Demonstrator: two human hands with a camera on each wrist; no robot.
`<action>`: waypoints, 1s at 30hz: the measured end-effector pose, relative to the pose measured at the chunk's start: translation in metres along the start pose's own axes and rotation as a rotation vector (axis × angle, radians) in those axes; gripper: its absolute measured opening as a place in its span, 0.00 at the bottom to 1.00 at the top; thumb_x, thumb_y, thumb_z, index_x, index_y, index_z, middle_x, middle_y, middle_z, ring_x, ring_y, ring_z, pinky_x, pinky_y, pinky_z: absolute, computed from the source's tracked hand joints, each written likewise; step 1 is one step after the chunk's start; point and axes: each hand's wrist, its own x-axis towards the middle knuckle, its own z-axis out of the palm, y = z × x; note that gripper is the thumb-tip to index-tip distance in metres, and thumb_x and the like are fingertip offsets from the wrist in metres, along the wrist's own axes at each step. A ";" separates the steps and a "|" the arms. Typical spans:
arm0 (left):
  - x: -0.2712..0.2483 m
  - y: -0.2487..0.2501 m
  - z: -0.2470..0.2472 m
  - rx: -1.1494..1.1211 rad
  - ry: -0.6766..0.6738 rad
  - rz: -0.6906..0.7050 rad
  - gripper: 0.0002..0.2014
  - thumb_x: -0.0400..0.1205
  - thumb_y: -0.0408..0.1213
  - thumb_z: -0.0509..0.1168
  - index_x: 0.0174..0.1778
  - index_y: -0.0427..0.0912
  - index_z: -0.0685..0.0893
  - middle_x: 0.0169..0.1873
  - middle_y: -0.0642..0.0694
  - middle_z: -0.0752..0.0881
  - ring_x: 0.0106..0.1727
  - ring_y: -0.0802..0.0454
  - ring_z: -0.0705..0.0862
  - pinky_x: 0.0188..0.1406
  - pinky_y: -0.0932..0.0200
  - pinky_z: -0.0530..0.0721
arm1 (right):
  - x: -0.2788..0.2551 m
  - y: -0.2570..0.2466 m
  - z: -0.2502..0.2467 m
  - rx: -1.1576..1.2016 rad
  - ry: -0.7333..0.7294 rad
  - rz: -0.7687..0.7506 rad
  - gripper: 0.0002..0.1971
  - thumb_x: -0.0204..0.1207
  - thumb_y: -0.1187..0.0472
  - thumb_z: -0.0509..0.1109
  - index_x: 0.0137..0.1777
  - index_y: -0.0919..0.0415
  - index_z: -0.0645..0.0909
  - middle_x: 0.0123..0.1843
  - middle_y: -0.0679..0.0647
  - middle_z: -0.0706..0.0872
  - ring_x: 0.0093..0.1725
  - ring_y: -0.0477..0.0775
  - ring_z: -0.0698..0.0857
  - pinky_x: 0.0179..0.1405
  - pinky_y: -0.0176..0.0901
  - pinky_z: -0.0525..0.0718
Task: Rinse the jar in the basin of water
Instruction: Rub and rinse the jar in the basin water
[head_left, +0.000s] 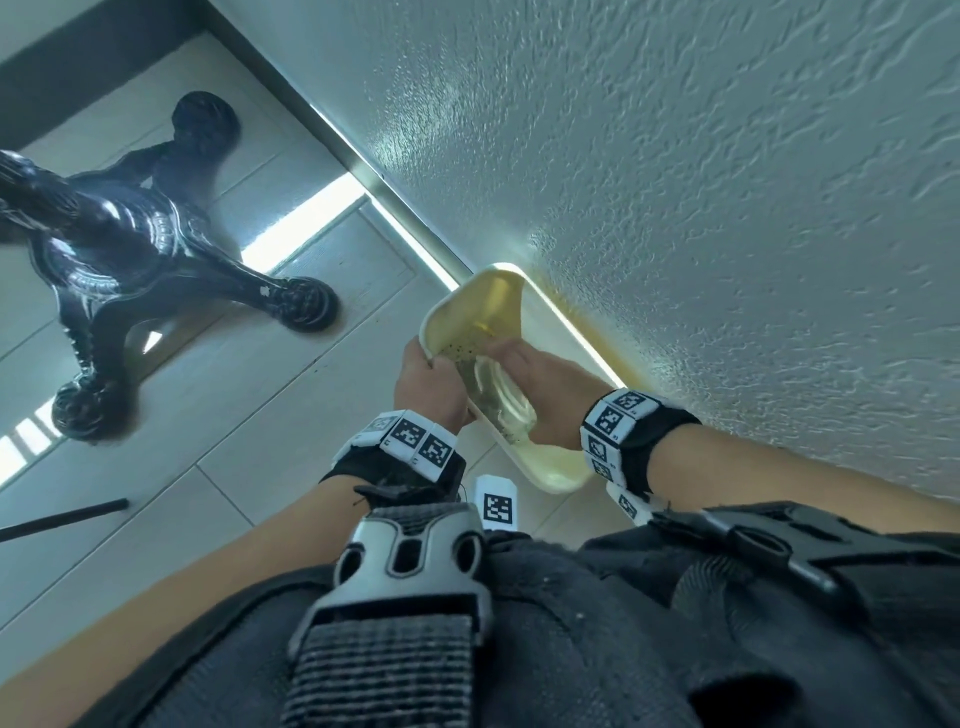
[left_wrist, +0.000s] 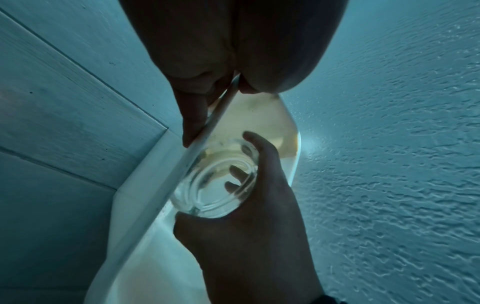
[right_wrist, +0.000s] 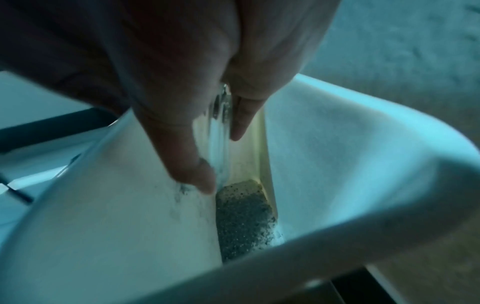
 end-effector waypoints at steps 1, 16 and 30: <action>0.000 0.001 0.001 -0.006 0.001 -0.002 0.24 0.87 0.32 0.51 0.78 0.49 0.77 0.63 0.37 0.86 0.59 0.32 0.90 0.54 0.28 0.96 | 0.001 0.003 0.001 -0.011 0.024 0.020 0.51 0.61 0.74 0.77 0.83 0.55 0.56 0.80 0.55 0.66 0.53 0.59 0.84 0.29 0.26 0.69; 0.006 -0.007 0.004 -0.013 -0.014 0.020 0.26 0.81 0.36 0.52 0.75 0.50 0.78 0.61 0.38 0.88 0.61 0.31 0.90 0.57 0.28 0.94 | 0.007 0.001 -0.007 -0.036 0.000 -0.028 0.53 0.59 0.73 0.79 0.83 0.52 0.56 0.83 0.50 0.60 0.44 0.56 0.86 0.28 0.37 0.80; 0.004 -0.005 0.003 0.021 -0.030 0.023 0.23 0.87 0.31 0.50 0.77 0.49 0.77 0.59 0.38 0.87 0.60 0.32 0.90 0.55 0.29 0.96 | 0.002 0.000 0.005 -0.094 -0.072 -0.066 0.55 0.59 0.75 0.78 0.83 0.52 0.54 0.82 0.52 0.63 0.51 0.55 0.84 0.34 0.39 0.83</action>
